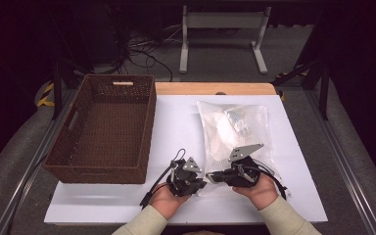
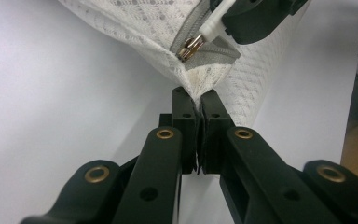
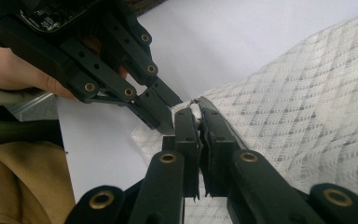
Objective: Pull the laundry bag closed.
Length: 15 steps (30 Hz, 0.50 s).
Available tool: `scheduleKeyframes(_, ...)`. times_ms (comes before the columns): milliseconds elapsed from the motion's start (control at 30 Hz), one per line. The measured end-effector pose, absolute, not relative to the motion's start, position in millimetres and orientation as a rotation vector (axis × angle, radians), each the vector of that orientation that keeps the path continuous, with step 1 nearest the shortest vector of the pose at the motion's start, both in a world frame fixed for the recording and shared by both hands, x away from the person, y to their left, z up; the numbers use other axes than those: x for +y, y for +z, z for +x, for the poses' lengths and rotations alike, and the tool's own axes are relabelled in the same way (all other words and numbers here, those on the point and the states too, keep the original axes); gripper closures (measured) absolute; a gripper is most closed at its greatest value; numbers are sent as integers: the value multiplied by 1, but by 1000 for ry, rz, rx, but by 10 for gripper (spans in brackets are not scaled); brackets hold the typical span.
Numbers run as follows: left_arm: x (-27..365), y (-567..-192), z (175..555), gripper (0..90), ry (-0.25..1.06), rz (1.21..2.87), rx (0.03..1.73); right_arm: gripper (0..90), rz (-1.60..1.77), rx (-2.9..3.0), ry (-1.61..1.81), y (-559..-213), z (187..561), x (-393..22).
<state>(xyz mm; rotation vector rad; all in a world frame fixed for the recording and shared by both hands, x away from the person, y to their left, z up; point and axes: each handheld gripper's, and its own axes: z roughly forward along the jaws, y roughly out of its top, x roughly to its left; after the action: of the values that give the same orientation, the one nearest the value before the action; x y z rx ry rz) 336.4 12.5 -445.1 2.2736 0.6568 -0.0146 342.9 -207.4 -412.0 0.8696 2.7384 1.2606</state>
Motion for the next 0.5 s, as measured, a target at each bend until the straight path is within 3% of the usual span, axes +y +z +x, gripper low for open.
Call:
scheduleKeyframes(167, 13, -446, 338, 856, -61, 2264, 663, 862, 863, 2741, 1265, -411, 341, -207)
scheduleKeyframes(333, 14, -447, 344, 705, -109, 2229, 675, 862, 855, 2739, 1257, -410, 340, -207)
scheduleKeyframes(467, 14, -447, 346, 713, -120, 2219, 674, 862, 844, 2742, 1251, -411, 339, -206)
scheduleKeyframes(500, 14, -447, 346, 795, -111, 2220, 671, 863, 842, 2741, 1252, -411, 340, -206)
